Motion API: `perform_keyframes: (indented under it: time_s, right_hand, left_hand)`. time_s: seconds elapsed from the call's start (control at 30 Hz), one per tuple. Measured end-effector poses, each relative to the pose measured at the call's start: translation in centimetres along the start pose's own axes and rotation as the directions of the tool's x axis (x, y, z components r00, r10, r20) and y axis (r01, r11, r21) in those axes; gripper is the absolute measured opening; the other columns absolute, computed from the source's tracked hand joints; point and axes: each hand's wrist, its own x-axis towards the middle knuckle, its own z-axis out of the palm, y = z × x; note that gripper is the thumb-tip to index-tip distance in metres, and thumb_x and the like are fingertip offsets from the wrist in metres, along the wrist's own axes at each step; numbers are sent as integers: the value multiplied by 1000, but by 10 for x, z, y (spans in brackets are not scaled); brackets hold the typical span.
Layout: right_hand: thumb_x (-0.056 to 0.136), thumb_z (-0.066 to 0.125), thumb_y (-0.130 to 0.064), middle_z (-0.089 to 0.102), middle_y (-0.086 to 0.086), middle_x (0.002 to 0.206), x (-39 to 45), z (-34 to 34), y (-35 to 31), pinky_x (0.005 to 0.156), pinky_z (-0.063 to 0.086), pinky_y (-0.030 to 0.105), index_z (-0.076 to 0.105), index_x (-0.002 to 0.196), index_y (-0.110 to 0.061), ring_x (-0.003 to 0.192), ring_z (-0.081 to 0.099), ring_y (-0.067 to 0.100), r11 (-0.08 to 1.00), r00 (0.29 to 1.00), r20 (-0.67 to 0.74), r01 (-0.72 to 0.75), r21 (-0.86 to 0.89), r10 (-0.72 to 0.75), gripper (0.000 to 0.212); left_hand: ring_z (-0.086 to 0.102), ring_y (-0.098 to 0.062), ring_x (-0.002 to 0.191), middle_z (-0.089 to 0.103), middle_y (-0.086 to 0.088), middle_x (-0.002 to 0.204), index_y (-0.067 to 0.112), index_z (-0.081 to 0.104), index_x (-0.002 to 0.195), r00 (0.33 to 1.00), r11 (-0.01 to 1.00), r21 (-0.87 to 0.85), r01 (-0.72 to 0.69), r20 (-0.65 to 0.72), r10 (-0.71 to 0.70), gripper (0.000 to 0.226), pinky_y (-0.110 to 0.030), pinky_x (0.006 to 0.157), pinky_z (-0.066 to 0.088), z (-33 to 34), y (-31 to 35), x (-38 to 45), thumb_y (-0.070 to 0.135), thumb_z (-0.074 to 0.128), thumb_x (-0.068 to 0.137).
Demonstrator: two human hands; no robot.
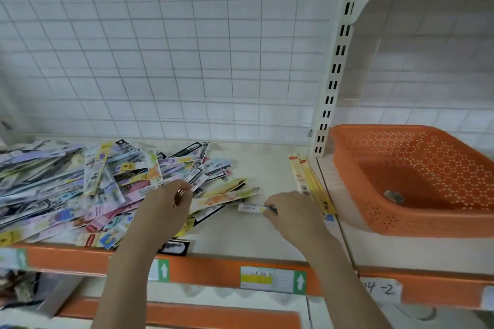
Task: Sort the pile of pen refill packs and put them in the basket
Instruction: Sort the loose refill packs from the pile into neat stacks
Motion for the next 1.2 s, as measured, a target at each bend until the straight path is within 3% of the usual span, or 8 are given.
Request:
perform_keyframes:
  time_s: [0.17,0.43,0.57,0.67,0.8,0.9,1.07,1.2]
  right_hand:
    - [95,44,-37,68,-5,83,-4,-5,-4,69,47,29,66,92,-25,79,62,15,999,996,-76,-54,-6,53,26]
    - [93,45,-34,66,-5,82,-24,-14,-31,45,28,20,62,96,-29,69,51,12,967,955,-149,-254,27,255,19]
    - [93,42,-30,62,-5,84,-27,-14,-59,50,36,23,59,101,-32,68,56,17,930,914,-173,-355,94,366,19]
    - [95,41,-38,64,-7,80,-25,-11,-79,53,44,26,56,92,-26,70,61,17,907,878,-231,-396,143,420,19]
    - [95,45,-33,62,-4,81,-23,-3,-92,50,36,26,49,97,-23,73,58,20,882,854,-226,-442,164,469,11]
    - [96,43,-19,54,-1,78,-17,0,-99,47,28,25,45,106,-17,68,49,20,872,849,-203,-459,171,487,10]
    - [91,42,-1,60,12,80,2,0,-92,55,42,37,30,119,-15,65,57,30,853,867,-186,-377,360,462,33]
    - [90,39,-1,48,5,69,8,2,-88,45,28,27,32,123,-14,54,42,18,847,901,-126,-333,415,415,36]
  left_hand:
    - [61,-27,61,66,-8,65,20,59,100,999,999,-43,-33,19,34,15,-36,57,48,0,-4,6,23,45,95]
    - [61,-23,60,66,-9,67,22,59,99,986,989,-76,-125,103,133,15,-34,58,49,-5,-25,18,21,45,95]
    - [58,-17,59,62,1,65,24,58,90,972,982,-88,-165,156,177,13,-28,55,45,-16,-48,18,22,45,95]
    - [56,-16,57,61,2,67,21,60,100,964,976,-83,-200,160,211,15,-25,52,42,-32,-64,20,21,46,95]
    - [53,-17,53,60,1,67,19,60,102,966,969,-135,-209,126,226,16,-26,51,41,-54,-81,24,20,46,95]
    - [60,-28,59,66,-7,70,18,61,103,970,971,-128,-201,112,216,16,-38,57,49,-63,-90,23,18,47,95]
    - [61,-26,60,70,-4,82,15,62,107,985,984,-100,-149,78,157,19,-36,57,49,-57,-91,31,17,47,94]
    - [61,-22,65,62,4,74,15,61,110,984,986,-106,-132,109,143,22,-36,60,50,-60,-89,34,21,46,95]
